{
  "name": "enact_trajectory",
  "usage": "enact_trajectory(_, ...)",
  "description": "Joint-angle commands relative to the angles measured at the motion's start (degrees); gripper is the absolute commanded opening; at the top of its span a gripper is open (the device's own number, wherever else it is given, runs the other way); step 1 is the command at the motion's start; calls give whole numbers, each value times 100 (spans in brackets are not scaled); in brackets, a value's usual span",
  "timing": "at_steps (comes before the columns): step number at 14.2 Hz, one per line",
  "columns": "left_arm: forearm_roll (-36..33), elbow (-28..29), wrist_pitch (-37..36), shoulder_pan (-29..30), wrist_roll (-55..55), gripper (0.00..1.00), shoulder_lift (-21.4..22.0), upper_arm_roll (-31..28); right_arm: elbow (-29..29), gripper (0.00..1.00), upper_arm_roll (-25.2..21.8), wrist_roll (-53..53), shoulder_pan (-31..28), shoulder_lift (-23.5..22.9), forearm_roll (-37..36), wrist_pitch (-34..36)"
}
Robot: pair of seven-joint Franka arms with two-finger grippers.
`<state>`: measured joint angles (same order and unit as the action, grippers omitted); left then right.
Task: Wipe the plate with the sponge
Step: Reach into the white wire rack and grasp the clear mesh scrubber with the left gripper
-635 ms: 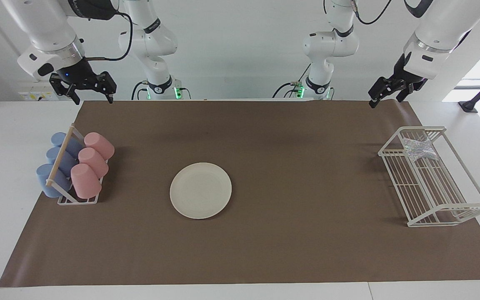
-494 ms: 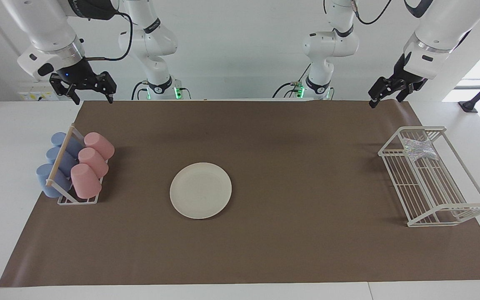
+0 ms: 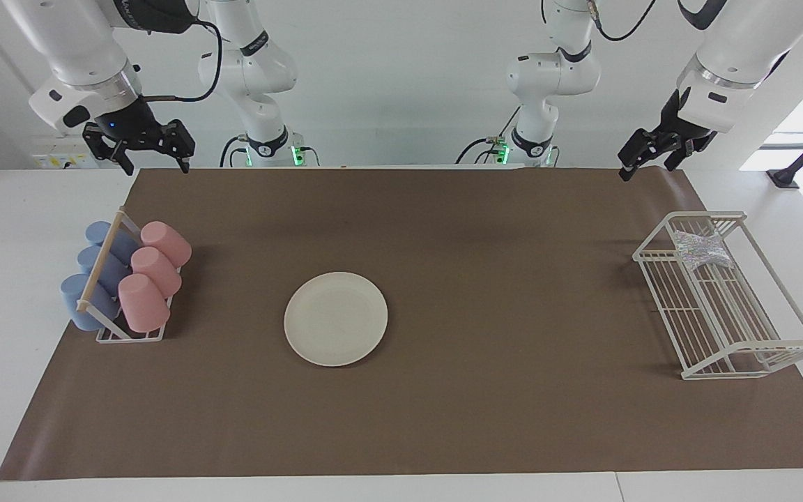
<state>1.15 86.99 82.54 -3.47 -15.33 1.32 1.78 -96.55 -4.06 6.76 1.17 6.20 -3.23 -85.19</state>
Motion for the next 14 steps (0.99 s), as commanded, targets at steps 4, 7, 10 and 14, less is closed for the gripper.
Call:
enact_trajectory(4,-904,581,323,-101,-31,100,194,33,-127,100,19,97,-47,127,120,20)
enact_trajectory(7,-1563,967,561,-276,-311,100,98,59,-119,100,19,106,-47,118,120,20)
enact_trajectory(10,-2450,1688,1184,-497,-638,100,45,59,-119,100,19,106,-47,118,120,20)
enact_trajectory(14,-3690,1760,1370,-725,-1007,100,-649,59,-127,100,19,106,-47,118,120,20)
